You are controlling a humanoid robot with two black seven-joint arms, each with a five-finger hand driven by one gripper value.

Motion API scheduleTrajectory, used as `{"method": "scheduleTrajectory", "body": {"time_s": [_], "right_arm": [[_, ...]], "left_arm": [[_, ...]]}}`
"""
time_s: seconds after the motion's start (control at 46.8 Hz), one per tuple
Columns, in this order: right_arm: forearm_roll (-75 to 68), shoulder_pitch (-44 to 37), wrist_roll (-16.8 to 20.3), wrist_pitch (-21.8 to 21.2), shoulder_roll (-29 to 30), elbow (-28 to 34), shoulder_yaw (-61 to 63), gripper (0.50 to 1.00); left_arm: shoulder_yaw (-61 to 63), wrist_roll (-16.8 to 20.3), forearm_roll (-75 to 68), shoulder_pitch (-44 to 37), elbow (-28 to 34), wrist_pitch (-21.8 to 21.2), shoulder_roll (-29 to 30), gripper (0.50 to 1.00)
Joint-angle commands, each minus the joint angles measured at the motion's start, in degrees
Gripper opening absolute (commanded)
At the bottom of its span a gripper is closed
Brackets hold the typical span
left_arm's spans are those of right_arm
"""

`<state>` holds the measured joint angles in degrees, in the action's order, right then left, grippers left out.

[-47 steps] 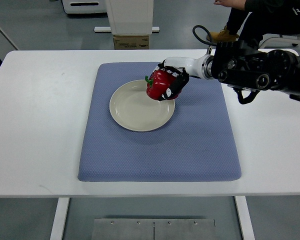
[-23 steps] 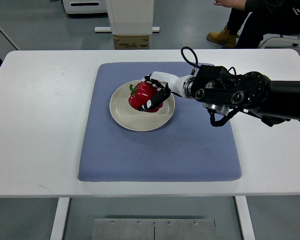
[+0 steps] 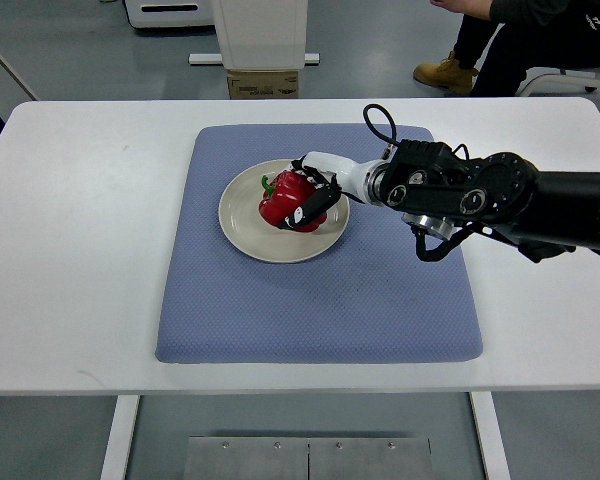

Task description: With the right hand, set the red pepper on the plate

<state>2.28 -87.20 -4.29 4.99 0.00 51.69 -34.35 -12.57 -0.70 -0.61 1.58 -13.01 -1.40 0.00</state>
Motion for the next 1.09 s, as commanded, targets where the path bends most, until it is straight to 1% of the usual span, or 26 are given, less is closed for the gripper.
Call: {"method": "scheduleTrajectory", "body": {"time_s": [0.0,0.021,0.064,0.15,0.342,0.428,0.513,0.599,0.641,0.77,0.834,0.983,1.069], "right_arm": [[0.01,0.01,-0.01,0.11,0.0,-0.01,-0.02,0.947],[0.01,0.01,-0.01,0.11,0.0,-0.01,-0.02,0.952],[0.01,0.01,-0.01,0.11,0.0,0.08,-0.02,0.985],[0.01,-0.34,-0.1,0.02,0.0,0.08,-0.02,0.998],[0.01,-1.48,-0.1,0.02,-0.53,-0.36,2.35,1.0],[0.01,-1.48,-0.1,0.02,-2.54,-0.88,5.42,1.0],[0.01,-1.04,-0.28,0.02,-5.1,-1.68,10.25,1.0],[0.01,0.1,-0.54,0.02,-5.8,-1.76,18.77,1.0],[0.01,1.85,-0.63,0.19,-5.98,-1.94,23.95,1.0],[0.1,12.21,-0.81,0.2,-6.86,-2.56,39.33,1.0],[0.18,16.09,-0.89,0.02,-7.12,-2.64,46.28,1.0],[0.18,24.08,-3.0,-0.59,-8.0,-2.82,58.59,1.0],[0.01,27.6,-3.18,-1.21,-8.35,-2.82,64.57,1.0]], "left_arm": [[0.0,0.0,0.0,0.0,0.0,0.0,0.0,1.0],[0.0,0.0,0.0,0.0,0.0,0.0,0.0,1.0],[0.0,0.0,0.0,0.0,0.0,0.0,0.0,1.0],[0.0,0.0,0.0,0.0,0.0,0.0,0.0,1.0],[0.0,0.0,0.0,0.0,0.0,0.0,0.0,1.0],[0.0,0.0,0.0,0.0,0.0,0.0,0.0,1.0],[0.0,0.0,0.0,0.0,0.0,0.0,0.0,1.0],[0.0,0.0,0.0,0.0,0.0,0.0,0.0,1.0],[0.0,0.0,0.0,0.0,0.0,0.0,0.0,1.0],[0.0,0.0,0.0,0.0,0.0,0.0,0.0,1.0],[0.0,0.0,0.0,0.0,0.0,0.0,0.0,1.0],[0.0,0.0,0.0,0.0,0.0,0.0,0.0,1.0],[0.0,0.0,0.0,0.0,0.0,0.0,0.0,1.0]]}}
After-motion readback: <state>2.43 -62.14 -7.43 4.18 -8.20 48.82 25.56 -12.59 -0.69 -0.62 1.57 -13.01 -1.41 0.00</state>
